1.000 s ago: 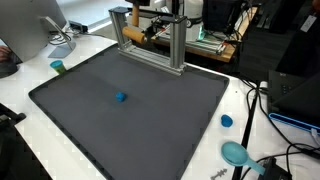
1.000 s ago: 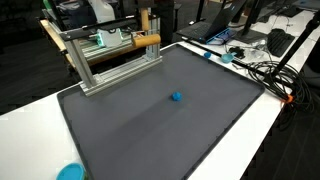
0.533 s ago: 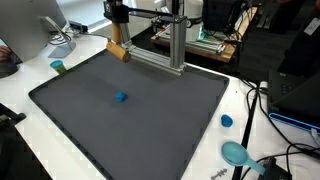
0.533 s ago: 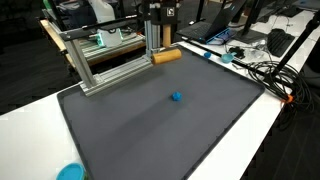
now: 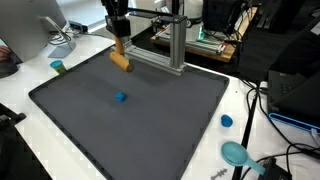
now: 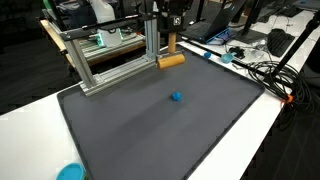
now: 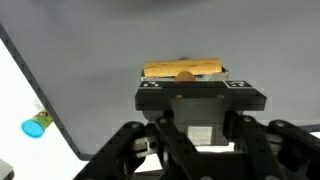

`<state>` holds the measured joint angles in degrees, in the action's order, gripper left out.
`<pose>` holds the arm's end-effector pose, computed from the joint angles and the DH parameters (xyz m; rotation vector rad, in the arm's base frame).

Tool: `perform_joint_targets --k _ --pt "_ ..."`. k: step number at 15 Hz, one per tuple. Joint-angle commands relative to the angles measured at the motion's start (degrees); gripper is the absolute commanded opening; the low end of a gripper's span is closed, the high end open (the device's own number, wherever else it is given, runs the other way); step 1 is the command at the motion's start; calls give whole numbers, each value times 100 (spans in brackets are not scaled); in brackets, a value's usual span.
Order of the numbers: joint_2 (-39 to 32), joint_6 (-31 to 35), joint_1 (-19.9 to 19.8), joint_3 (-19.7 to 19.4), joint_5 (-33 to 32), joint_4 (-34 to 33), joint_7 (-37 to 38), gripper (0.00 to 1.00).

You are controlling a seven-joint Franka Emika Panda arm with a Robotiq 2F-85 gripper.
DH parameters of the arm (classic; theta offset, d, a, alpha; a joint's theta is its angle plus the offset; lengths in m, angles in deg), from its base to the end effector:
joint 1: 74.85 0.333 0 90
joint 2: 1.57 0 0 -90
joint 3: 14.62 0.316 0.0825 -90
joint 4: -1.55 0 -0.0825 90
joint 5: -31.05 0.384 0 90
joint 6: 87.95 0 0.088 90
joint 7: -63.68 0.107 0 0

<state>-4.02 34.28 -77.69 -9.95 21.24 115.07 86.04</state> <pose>0.5766 0.0105 0.4551 2.9860 -0.4133 0.2077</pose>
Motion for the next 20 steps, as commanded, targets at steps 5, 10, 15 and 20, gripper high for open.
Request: perform_joint_targets --k 5,10,15,20 --pt "-625 -13 488 -126 19 -368 209 22" --pt "-1163 -269 421 -310 92 -1198 -548 22" --pt "-1275 -140 354 -459 259 -1250 -1197 47" --pt "-1466 115 282 -468 413 -1355 -1441 22"
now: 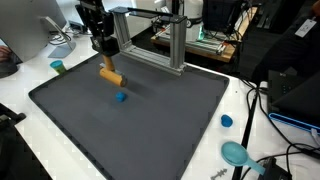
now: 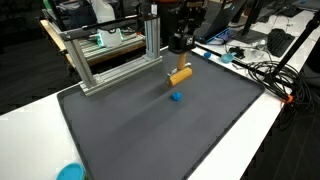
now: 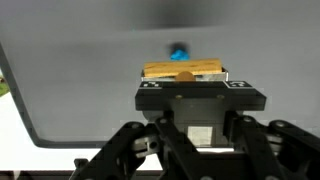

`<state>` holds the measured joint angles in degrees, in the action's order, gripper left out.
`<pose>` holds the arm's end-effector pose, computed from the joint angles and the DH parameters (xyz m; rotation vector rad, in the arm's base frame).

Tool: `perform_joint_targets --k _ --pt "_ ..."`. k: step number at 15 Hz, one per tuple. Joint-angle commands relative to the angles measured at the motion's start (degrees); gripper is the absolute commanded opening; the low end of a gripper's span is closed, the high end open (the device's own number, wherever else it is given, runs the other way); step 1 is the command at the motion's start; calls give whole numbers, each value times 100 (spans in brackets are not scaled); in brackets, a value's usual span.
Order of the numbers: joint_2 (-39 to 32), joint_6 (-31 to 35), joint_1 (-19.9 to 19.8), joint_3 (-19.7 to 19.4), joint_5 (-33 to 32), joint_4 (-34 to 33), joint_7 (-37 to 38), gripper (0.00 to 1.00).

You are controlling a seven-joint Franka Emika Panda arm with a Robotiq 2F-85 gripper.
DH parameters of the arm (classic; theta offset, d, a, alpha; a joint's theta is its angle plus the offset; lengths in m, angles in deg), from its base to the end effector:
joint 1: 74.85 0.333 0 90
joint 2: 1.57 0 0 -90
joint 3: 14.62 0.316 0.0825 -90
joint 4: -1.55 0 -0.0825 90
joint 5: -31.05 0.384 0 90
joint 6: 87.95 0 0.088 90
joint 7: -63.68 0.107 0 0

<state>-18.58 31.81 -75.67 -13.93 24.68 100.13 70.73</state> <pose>0.6490 -0.0076 0.4195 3.0468 -0.1132 0.1196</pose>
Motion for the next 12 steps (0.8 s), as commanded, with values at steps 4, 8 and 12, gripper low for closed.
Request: perform_joint_targets --k 4,8,12 --pt "77 969 120 -101 100 628 422 22" --pt "161 1170 119 -134 122 982 623 22" --pt "107 1452 125 -173 129 1080 758 22"
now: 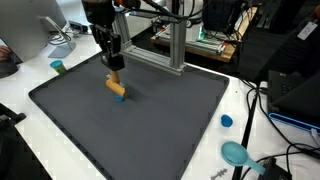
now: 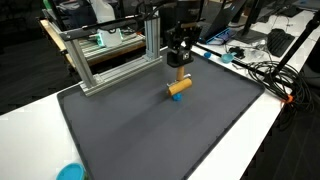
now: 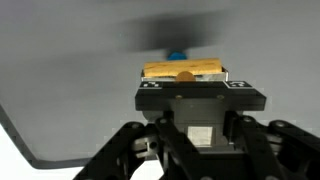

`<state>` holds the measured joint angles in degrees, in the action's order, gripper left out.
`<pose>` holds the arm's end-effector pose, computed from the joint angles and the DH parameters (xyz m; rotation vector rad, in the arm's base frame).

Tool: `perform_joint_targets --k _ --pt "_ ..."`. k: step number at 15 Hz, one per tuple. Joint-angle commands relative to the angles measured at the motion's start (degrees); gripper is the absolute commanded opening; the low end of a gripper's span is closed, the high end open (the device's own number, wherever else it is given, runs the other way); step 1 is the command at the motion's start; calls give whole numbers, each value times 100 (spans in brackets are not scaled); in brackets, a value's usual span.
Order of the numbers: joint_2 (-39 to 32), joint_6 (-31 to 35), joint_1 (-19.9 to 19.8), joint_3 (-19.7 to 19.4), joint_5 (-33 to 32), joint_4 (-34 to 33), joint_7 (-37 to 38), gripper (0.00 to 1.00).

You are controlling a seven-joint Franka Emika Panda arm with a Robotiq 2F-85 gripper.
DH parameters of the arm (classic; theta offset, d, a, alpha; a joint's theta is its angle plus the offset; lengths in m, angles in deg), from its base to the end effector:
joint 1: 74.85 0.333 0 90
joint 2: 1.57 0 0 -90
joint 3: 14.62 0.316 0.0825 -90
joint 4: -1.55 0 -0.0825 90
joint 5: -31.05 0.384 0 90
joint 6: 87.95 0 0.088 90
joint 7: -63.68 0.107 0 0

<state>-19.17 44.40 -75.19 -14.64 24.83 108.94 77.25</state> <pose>0.6371 -0.0061 0.3619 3.0531 -0.2680 0.2107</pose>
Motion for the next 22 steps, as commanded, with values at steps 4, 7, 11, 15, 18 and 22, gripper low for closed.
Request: perform_joint_targets --k 4,7,11,15,18,22 --pt "148 136 76 -128 123 230 169 22" --pt "105 208 59 -120 187 245 126 22" --pt "53 262 59 -127 216 259 131 22" --pt "120 413 60 -148 235 309 149 22" --pt "143 305 93 -195 136 287 218 22" --pt "47 348 73 -205 190 232 239 22"
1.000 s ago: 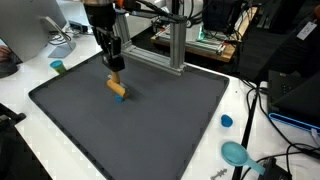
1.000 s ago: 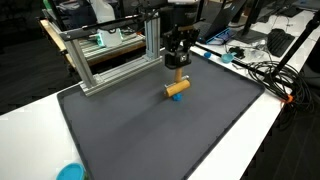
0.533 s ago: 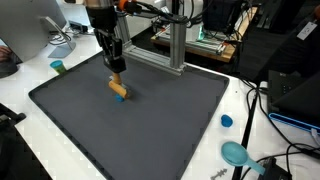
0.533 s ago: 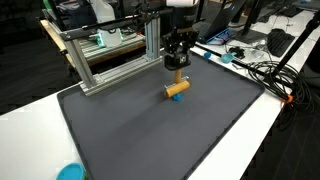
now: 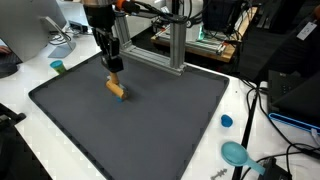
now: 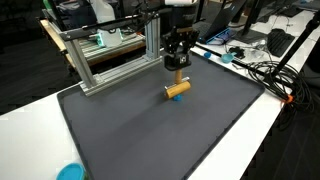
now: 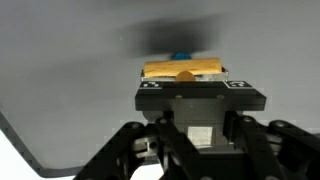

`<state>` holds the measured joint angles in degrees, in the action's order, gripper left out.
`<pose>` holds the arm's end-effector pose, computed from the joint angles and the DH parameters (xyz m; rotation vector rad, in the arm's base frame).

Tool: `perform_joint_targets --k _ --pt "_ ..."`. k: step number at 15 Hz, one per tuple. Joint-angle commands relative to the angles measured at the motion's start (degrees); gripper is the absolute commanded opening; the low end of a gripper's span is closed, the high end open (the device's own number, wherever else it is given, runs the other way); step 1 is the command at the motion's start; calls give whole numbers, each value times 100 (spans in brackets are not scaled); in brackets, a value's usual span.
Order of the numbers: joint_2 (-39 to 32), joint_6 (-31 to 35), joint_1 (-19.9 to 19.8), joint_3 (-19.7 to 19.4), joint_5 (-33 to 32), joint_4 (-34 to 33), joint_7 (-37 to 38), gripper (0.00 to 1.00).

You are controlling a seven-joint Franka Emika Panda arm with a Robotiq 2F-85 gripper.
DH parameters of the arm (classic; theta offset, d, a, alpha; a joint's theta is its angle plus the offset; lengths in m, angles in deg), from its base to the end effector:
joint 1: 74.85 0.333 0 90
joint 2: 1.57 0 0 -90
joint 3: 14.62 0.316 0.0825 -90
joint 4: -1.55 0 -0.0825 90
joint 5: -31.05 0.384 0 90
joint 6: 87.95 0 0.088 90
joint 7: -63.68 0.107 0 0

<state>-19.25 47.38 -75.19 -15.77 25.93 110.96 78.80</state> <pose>0.6329 -0.0169 0.3501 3.0569 -0.3523 0.2333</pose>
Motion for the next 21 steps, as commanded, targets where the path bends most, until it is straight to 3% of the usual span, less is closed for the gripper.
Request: perform_joint_targets --k 1,15,21 --pt "42 94 71 -97 84 26 100 22" --pt "-339 -92 151 -114 13 -154 131 22" --pt "-512 323 236 -267 -239 -195 384 22"
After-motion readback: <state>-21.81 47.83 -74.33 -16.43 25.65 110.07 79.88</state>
